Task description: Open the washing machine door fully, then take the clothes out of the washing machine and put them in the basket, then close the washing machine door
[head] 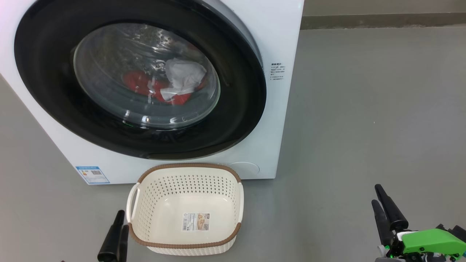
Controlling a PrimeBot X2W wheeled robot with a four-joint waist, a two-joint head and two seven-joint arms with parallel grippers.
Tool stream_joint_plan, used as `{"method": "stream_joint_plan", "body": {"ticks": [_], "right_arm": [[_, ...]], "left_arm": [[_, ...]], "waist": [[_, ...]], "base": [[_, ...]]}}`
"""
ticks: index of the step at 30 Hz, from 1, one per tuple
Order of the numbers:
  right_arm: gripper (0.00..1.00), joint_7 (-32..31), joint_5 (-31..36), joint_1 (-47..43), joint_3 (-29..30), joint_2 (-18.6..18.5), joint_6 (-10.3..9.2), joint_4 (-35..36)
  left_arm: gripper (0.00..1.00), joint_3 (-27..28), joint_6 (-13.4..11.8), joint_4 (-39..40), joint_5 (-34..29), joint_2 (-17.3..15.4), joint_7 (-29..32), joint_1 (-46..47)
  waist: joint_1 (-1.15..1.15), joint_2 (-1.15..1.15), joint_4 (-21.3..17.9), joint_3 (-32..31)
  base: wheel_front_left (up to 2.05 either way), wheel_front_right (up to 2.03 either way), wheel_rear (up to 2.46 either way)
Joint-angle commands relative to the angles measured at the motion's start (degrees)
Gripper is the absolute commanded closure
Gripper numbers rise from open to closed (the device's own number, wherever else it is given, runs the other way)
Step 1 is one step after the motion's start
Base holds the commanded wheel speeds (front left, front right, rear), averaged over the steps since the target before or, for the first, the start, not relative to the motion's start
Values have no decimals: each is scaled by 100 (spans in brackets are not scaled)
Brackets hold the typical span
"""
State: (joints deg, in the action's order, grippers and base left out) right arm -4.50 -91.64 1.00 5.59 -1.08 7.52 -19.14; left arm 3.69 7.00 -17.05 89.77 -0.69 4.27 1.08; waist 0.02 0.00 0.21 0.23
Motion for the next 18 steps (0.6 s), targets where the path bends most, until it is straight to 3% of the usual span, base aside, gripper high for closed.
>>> {"method": "stream_joint_plan", "body": {"ticks": [1, 18], "right_arm": [[0, 48, 67, 121, -30, -74, 1, 168], [0, 347, 823, 148, -306, -184, 0, 143]], "left_arm": [[0, 25, 6, 191, -65, -74, -31, 68], [0, -11, 12, 407, -1210, -92, -318, -28]], "waist": [[-1, 0, 1, 1], [-1, 0, 22, 17]], "base": [[0, 0, 0], [0, 0, 0]]}}
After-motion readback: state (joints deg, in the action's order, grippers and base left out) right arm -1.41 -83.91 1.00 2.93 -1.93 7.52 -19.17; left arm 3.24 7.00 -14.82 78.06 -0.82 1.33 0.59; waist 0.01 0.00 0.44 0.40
